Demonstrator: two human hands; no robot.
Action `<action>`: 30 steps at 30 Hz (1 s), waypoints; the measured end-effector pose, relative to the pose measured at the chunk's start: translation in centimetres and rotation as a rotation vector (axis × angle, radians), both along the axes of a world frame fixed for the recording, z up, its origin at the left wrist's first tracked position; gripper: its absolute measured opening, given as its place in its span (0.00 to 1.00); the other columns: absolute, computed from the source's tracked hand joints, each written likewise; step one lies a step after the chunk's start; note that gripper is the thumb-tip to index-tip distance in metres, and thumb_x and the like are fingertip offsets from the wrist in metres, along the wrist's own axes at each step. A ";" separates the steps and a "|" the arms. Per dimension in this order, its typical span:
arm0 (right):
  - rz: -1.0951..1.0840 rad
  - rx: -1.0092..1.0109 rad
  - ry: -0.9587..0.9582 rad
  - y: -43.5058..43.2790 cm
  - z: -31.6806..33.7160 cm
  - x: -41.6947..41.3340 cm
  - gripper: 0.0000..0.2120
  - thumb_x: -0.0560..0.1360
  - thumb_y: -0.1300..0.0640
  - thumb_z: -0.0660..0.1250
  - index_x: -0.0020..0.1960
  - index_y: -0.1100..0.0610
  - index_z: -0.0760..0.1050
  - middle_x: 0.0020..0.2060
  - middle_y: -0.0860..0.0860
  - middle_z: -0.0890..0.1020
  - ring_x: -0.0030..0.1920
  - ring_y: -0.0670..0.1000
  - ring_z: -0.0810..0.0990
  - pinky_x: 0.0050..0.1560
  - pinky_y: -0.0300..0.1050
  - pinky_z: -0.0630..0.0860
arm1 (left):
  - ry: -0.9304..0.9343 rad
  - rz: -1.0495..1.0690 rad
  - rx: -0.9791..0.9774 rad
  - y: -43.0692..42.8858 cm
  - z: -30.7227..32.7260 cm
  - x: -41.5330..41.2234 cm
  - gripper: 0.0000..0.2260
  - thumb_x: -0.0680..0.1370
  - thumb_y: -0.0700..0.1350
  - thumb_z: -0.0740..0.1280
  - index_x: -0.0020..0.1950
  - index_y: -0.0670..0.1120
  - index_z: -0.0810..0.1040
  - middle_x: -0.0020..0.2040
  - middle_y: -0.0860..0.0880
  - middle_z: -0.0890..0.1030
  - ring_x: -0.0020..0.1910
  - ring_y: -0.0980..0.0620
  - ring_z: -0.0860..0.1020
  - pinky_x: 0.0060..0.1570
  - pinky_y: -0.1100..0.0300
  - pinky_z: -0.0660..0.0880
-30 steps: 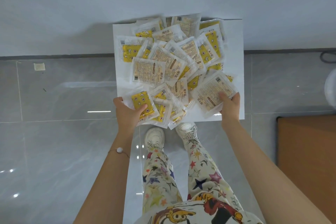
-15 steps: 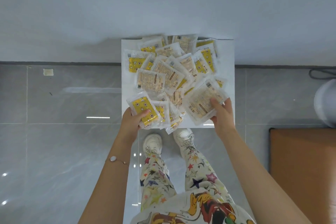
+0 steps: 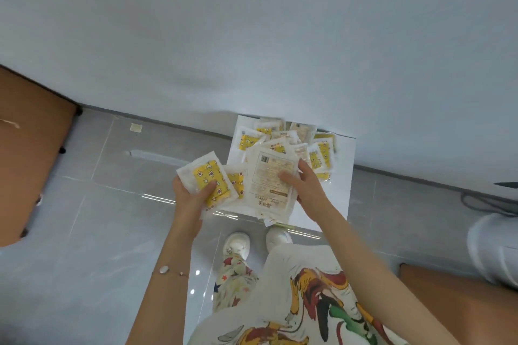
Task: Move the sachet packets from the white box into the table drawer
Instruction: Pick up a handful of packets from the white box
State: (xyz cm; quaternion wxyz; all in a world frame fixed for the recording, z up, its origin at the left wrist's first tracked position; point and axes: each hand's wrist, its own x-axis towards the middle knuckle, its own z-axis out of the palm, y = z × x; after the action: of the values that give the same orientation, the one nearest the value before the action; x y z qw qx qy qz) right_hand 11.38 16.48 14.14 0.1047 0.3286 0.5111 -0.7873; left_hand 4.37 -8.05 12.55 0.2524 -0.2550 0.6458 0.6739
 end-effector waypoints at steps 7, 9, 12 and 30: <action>0.282 0.047 0.047 -5.0 4.9 -2.5 0.17 0.74 0.60 0.71 0.62 0.50 0.74 0.57 0.51 0.82 0.56 0.55 0.82 0.50 0.53 0.81 | 0.113 0.126 -0.054 -6.6 5.3 2.6 0.28 0.69 0.41 0.77 0.57 0.62 0.66 0.55 0.48 0.80 0.48 0.48 0.84 0.40 0.53 0.82; 0.356 0.064 0.058 -7.2 5.9 -3.3 0.19 0.74 0.60 0.72 0.62 0.50 0.73 0.58 0.52 0.81 0.56 0.55 0.82 0.53 0.57 0.81 | 0.137 0.163 -0.062 -8.8 6.4 3.6 0.28 0.69 0.41 0.77 0.56 0.64 0.66 0.55 0.50 0.80 0.48 0.49 0.84 0.39 0.53 0.82; 0.464 0.113 0.068 -11.2 7.1 -4.5 0.21 0.73 0.61 0.72 0.64 0.52 0.71 0.58 0.54 0.81 0.57 0.56 0.81 0.55 0.61 0.79 | 0.150 0.252 -0.057 -12.4 7.6 5.2 0.28 0.70 0.40 0.76 0.60 0.61 0.65 0.56 0.48 0.80 0.50 0.48 0.84 0.42 0.51 0.82; 0.855 0.213 0.199 -43.6 13.0 -7.3 0.21 0.74 0.64 0.70 0.63 0.53 0.70 0.57 0.54 0.81 0.54 0.54 0.83 0.52 0.56 0.81 | 0.235 0.634 -0.201 -39.6 12.8 13.7 0.30 0.72 0.39 0.75 0.65 0.58 0.62 0.56 0.52 0.78 0.50 0.52 0.82 0.37 0.62 0.80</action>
State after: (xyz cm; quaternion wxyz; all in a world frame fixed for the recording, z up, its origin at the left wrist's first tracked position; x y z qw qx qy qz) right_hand 4.08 -27.16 27.13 0.3365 0.0196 0.6866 -0.6442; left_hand 18.05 -47.61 25.38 -0.0716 -0.3873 0.6222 0.6766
